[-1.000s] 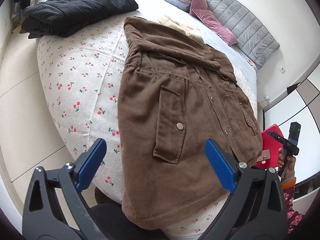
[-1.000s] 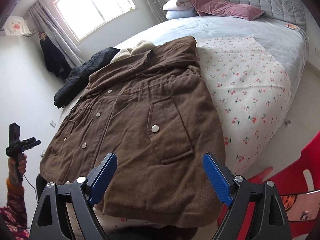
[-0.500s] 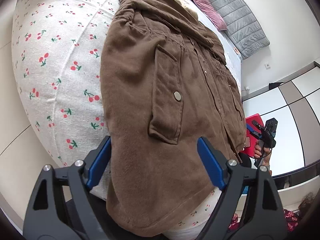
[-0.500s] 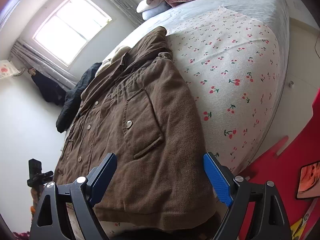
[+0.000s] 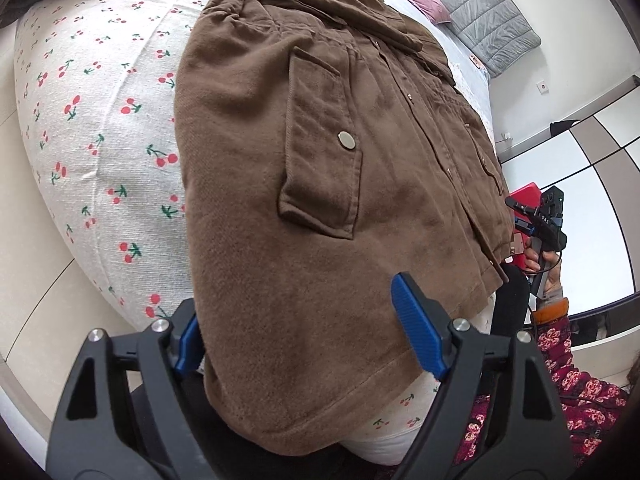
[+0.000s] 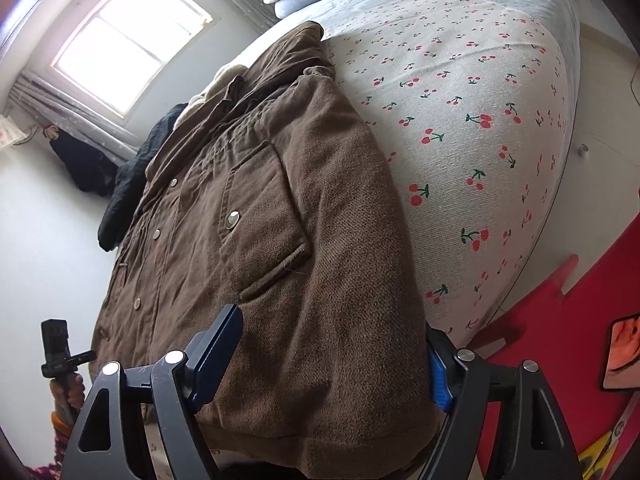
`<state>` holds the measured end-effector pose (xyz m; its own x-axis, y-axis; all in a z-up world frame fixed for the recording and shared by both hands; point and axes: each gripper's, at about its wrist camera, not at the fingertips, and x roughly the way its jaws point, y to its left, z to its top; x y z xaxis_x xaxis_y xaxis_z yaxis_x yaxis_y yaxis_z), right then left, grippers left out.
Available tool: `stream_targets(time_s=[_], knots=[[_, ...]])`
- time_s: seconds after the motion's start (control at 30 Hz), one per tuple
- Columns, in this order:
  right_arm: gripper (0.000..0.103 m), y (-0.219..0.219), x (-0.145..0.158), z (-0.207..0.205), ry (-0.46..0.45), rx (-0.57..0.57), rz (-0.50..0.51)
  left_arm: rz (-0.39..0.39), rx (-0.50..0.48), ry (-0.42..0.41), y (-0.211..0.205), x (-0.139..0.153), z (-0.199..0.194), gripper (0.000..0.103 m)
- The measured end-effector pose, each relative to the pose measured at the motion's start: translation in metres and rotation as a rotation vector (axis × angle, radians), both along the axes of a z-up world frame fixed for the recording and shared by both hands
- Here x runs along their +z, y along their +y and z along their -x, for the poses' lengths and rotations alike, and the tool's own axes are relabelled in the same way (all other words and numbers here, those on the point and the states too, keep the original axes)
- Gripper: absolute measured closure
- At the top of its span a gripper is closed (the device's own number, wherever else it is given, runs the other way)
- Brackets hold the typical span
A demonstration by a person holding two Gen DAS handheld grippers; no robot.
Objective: Fold large clothes
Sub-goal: 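Grasp the hem with the left gripper while the right gripper grasps the hem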
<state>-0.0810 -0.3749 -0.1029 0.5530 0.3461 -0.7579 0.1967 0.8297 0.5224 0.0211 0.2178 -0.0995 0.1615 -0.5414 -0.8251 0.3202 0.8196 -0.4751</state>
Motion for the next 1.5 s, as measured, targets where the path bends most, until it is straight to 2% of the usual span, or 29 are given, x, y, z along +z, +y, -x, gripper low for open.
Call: stream_targets(time_s=[0.07,0.13,0.2,0.23,0.3,0.33,0.37,0.4,0.43,0.47,0.53,0.7,0.8,1.07,1.17,1.3,1.4,1.5], knots=[[0.033,0.001,0.000,0.002,0.007,-0.011,0.017,-0.002,-0.009,-0.014,0.000,0.001,0.004,0.020],[0.046,-0.001,0.000,0.004,0.014,-0.030,0.021,-0.011,-0.021,-0.026,-0.004,0.000,0.006,0.020],[0.054,-0.004,0.001,0.008,0.013,-0.036,0.015,-0.040,-0.017,-0.036,-0.006,0.000,0.008,0.025],[0.058,-0.004,0.002,0.011,0.011,-0.033,0.011,-0.073,-0.012,-0.039,-0.009,-0.001,0.008,0.032],[0.064,0.000,0.003,0.013,0.015,-0.027,0.017,-0.125,-0.007,-0.054,-0.015,0.000,0.008,0.039],[0.070,0.003,0.004,0.013,0.018,-0.020,0.029,-0.147,-0.003,-0.061,-0.016,0.000,0.009,0.045],[0.074,0.007,0.005,0.013,0.019,-0.010,0.043,-0.166,0.008,-0.068,-0.017,0.001,0.010,0.055],[0.087,0.009,0.008,0.014,0.017,-0.001,0.054,-0.177,0.021,-0.070,-0.018,0.003,0.010,0.062],[0.090,0.012,0.013,0.015,0.011,0.004,0.068,-0.185,0.039,-0.062,-0.017,0.005,0.010,0.077],[0.091,0.014,0.018,0.016,-0.004,0.006,0.077,-0.173,0.060,-0.052,-0.016,0.010,0.009,0.086],[0.093,0.016,0.034,0.018,-0.048,0.005,0.066,-0.139,0.099,-0.053,-0.014,0.023,0.006,0.091],[0.095,0.018,0.099,0.010,-0.200,-0.010,0.052,-0.012,0.150,-0.148,-0.012,0.074,-0.006,0.093],[0.095,0.026,0.130,-0.003,-0.261,0.001,0.067,0.046,0.181,-0.198,-0.015,0.101,-0.017,0.093],[0.095,0.023,0.177,-0.063,-0.351,-0.006,0.088,0.085,0.246,-0.296,-0.026,0.149,-0.081,0.093],[0.095,0.009,0.183,-0.096,-0.367,-0.035,0.080,0.089,0.277,-0.315,-0.026,0.161,-0.117,0.093],[0.095,-0.018,0.178,-0.151,-0.358,-0.091,0.039,0.077,0.333,-0.332,-0.029,0.168,-0.175,0.093],[0.095,-0.037,0.165,-0.201,-0.333,-0.133,0.012,0.070,0.388,-0.344,-0.032,0.165,-0.224,0.093],[0.095,-0.056,0.145,-0.250,-0.311,-0.173,-0.029,0.065,0.450,-0.358,-0.037,0.147,-0.274,0.092]])
